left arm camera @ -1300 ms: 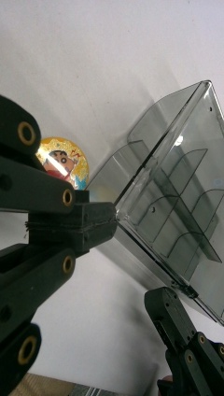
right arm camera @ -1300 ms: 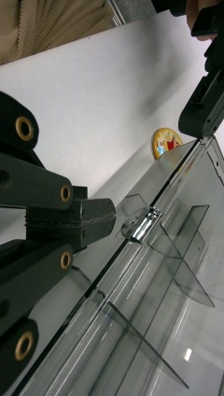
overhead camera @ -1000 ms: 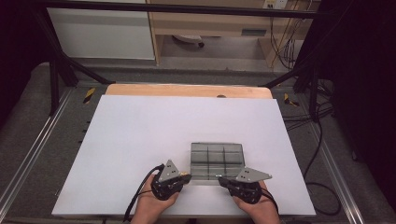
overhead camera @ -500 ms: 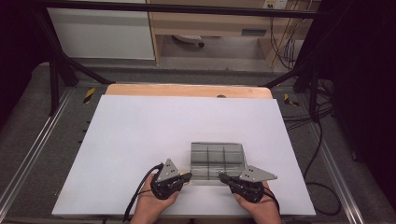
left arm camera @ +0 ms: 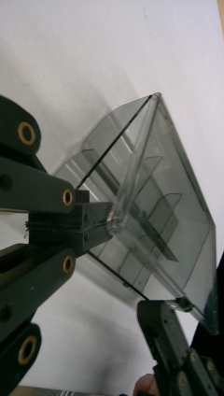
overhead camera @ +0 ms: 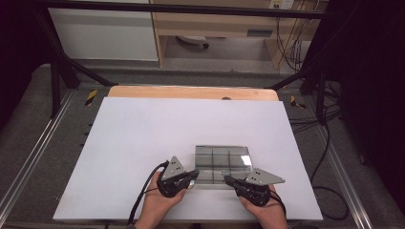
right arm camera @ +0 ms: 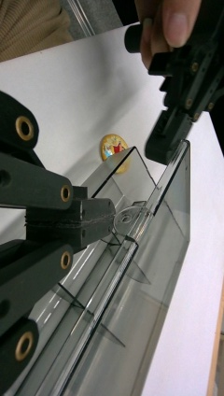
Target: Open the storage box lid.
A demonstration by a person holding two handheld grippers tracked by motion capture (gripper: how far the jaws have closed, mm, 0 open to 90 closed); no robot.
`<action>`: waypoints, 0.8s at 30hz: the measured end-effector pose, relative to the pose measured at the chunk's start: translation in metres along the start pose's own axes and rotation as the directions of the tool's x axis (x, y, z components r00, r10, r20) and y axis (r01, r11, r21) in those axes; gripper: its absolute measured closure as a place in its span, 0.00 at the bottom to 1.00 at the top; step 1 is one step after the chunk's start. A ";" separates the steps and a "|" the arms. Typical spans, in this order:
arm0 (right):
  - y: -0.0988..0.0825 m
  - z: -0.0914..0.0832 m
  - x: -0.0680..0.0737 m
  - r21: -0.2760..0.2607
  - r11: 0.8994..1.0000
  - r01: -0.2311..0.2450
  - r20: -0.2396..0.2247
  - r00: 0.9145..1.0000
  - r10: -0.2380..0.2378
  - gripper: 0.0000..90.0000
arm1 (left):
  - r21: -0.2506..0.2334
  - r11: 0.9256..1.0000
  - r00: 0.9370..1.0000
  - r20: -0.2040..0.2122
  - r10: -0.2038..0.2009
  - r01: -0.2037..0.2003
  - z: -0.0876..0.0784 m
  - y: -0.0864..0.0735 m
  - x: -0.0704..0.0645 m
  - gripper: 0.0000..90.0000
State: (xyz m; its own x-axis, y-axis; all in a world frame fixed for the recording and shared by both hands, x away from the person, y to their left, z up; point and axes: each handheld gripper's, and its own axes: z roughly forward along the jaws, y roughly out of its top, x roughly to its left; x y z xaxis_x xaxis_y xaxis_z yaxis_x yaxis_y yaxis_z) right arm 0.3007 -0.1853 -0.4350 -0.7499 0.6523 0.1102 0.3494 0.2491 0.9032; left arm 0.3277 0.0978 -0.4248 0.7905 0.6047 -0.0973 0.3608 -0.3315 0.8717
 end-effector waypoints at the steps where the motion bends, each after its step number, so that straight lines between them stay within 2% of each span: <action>1: -0.001 -0.001 0.000 0.003 1.000 -0.004 -0.005 1.000 0.004 0.98 | -0.002 1.000 1.000 0.004 0.000 0.000 0.000 0.001 0.000 1.00; 4: -0.001 -0.006 0.001 0.002 1.000 0.007 0.005 1.000 -0.007 0.96 | -0.014 1.000 1.000 0.011 -0.007 0.007 -0.001 0.006 0.002 1.00; 10: 0.003 -0.017 -0.006 0.001 1.000 0.016 0.031 0.999 -0.017 0.91 | -0.007 1.000 1.000 0.008 0.008 -0.008 -0.002 0.016 0.006 1.00; 13: 0.005 -0.021 -0.013 -0.002 1.000 0.001 0.057 0.998 -0.001 0.84 | -0.005 1.000 1.000 0.012 0.000 0.000 -0.002 0.019 0.009 1.00; 17: 0.006 -0.026 -0.021 0.005 1.000 -0.010 0.070 0.997 0.009 0.75 | 0.000 1.000 1.000 0.013 0.006 -0.006 -0.002 0.025 0.012 1.00; 19: 0.006 -0.029 -0.025 0.004 1.000 -0.014 0.079 0.997 0.014 0.67 | 0.008 1.000 1.000 0.013 0.000 0.000 -0.001 0.027 0.014 1.00; 21: 0.006 -0.030 -0.030 0.011 1.000 -0.016 0.083 0.996 0.015 0.53 | 0.009 1.000 1.000 0.015 -0.004 0.004 0.001 0.031 0.015 1.00; 24: 0.006 -0.031 -0.037 0.019 0.999 -0.030 0.090 0.996 0.028 0.40 | 0.009 1.000 1.000 0.010 0.002 -0.002 0.002 0.036 0.016 1.00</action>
State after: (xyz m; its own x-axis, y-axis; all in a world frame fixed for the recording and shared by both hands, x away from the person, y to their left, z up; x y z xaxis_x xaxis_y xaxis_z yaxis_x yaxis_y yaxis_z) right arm 0.3133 -0.2304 -0.4204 -0.6864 0.7206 0.0977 0.3822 0.2432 0.8915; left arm 0.3541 0.0943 -0.3961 0.7961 0.5967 -0.1009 0.3638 -0.3388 0.8677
